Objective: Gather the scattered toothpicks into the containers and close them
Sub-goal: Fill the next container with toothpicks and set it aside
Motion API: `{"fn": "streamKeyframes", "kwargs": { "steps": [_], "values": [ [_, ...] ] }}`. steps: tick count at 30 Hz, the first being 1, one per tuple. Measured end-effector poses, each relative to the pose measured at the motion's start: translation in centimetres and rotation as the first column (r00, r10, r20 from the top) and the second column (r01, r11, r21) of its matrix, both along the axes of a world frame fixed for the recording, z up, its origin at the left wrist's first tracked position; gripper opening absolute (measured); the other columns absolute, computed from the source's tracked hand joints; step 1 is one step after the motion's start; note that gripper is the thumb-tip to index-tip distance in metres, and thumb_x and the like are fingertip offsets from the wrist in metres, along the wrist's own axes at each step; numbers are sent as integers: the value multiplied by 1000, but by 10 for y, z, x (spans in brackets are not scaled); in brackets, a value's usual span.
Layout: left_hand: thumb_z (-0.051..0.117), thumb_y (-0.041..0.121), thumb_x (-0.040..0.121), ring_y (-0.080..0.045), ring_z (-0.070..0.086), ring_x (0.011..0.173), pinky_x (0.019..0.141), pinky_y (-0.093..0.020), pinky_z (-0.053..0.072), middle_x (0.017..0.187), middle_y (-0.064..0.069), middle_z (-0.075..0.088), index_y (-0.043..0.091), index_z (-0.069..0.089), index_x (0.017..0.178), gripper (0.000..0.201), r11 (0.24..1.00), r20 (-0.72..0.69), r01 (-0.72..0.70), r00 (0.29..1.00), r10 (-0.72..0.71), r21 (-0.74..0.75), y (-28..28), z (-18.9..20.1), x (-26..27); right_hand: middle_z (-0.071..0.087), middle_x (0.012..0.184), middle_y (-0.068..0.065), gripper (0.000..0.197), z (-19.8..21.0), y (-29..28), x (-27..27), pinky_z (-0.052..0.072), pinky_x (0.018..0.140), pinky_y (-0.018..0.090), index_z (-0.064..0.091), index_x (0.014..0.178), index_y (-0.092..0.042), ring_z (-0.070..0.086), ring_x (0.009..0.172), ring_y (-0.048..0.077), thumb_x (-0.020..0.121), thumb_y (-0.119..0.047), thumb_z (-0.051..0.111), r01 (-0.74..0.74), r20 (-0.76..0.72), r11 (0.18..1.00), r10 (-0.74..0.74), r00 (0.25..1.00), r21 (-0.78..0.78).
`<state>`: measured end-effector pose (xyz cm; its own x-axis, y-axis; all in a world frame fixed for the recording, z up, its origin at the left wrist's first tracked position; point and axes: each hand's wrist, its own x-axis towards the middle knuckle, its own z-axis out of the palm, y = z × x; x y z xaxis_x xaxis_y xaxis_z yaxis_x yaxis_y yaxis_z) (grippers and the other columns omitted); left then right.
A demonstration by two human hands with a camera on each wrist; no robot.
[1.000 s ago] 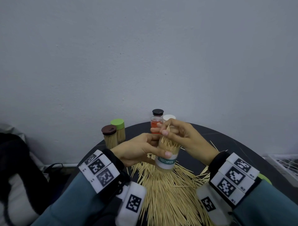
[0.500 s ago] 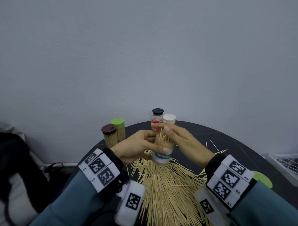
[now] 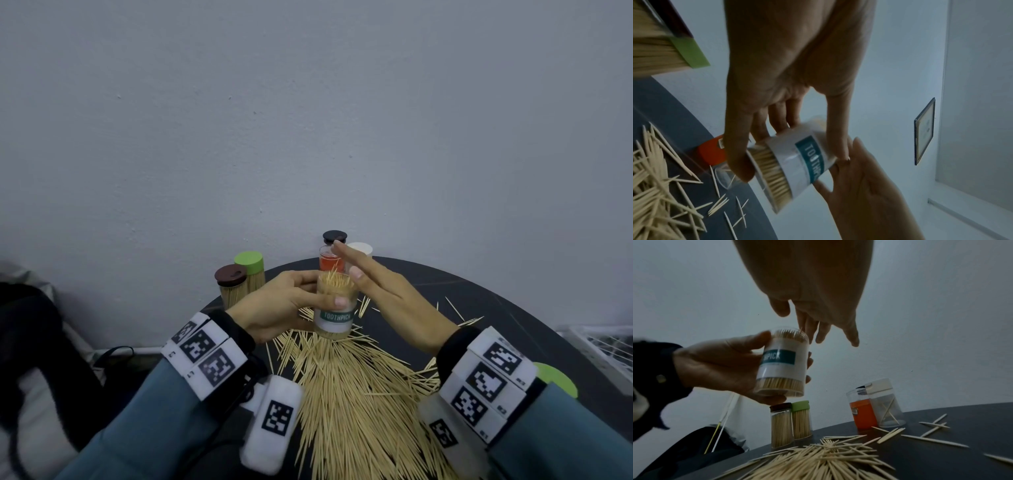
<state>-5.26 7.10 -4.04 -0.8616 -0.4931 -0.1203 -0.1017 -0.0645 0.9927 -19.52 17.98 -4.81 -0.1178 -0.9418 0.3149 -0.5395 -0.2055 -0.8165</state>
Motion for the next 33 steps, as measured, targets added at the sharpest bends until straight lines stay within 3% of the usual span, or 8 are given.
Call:
{"fn": "streamKeyframes", "kwargs": {
  "steps": [4, 8, 15, 19, 22, 25, 31, 33],
  "values": [
    [71, 8, 67, -26, 62, 113, 95, -52, 49, 118, -13, 67, 9, 59, 119, 54, 1000, -2, -21, 1000, 21, -8, 0, -1, 1, 23, 139, -30, 57, 0, 0, 4, -8, 87, -12, 30, 142, -35, 14, 135, -10, 88, -50, 23, -30, -243, 997, 47, 969, 73],
    [71, 8, 65, -25, 63, 112, 94, -51, 50, 117, -11, 68, 10, 59, 120, 56, 1000, 6, -20, 1000, 20, -16, -1, -1, 2, 29, 141, -24, 55, 1, 0, 3, -5, 83, -14, 29, 143, -34, 19, 133, -8, 92, -54, 22, -1, -283, 1000, 7, 959, 21],
    [71, 10, 65, -27, 63, 111, 95, -54, 49, 114, -11, 68, 12, 59, 118, 55, 998, -6, -30, 1000, 30, -50, 6, 1, -2, 21, 149, -23, 62, 6, 4, -1, -20, 91, -4, 32, 143, -31, 13, 135, -12, 86, -53, 20, -11, -433, 998, 35, 901, 58],
    [77, 13, 57, -23, 64, 107, 90, -44, 51, 111, -7, 69, 16, 59, 117, 63, 988, -9, -53, 999, 53, -146, 13, 6, -10, 29, 148, -21, 56, 18, 20, -11, -5, 115, 34, 32, 144, -33, 21, 136, -7, 91, -48, 23, 49, -326, 998, -34, 945, 39],
    [78, 1, 60, -21, 64, 105, 89, -34, 52, 111, -8, 68, 19, 58, 114, 60, 980, -18, -37, 999, 34, -194, 18, 7, -20, 42, 136, -21, 48, 25, 38, -27, 14, 116, 34, 43, 137, -29, 35, 126, -8, 92, -43, 31, 129, -291, 991, -130, 948, -22],
    [74, -12, 66, -24, 63, 106, 93, -35, 51, 109, -8, 66, 20, 57, 110, 56, 969, -4, 30, 999, -32, -245, 26, 8, -33, 51, 133, -8, 35, 24, 55, -52, 31, 105, 23, 50, 130, -19, 44, 124, 6, 96, -28, 45, 245, -358, 970, -227, 906, 5],
    [74, -15, 66, -17, 62, 104, 81, -23, 52, 111, -3, 64, 14, 55, 109, 55, 912, 51, 170, 985, -163, -372, 50, 8, -68, 43, 140, 3, 47, 1, 96, -100, 30, 103, 24, 42, 135, -19, 40, 128, 17, 91, -31, 57, 457, -597, 766, -121, 793, 451],
    [74, -16, 66, -18, 60, 108, 87, -26, 51, 113, -4, 64, 16, 54, 107, 56, 892, 75, 205, 979, -191, -403, 59, 7, -80, 42, 142, 3, 55, -8, 110, -108, 32, 106, 28, 41, 136, -22, 39, 129, 19, 87, -35, 62, 489, -607, 674, -76, 791, 554]
  ]
}}
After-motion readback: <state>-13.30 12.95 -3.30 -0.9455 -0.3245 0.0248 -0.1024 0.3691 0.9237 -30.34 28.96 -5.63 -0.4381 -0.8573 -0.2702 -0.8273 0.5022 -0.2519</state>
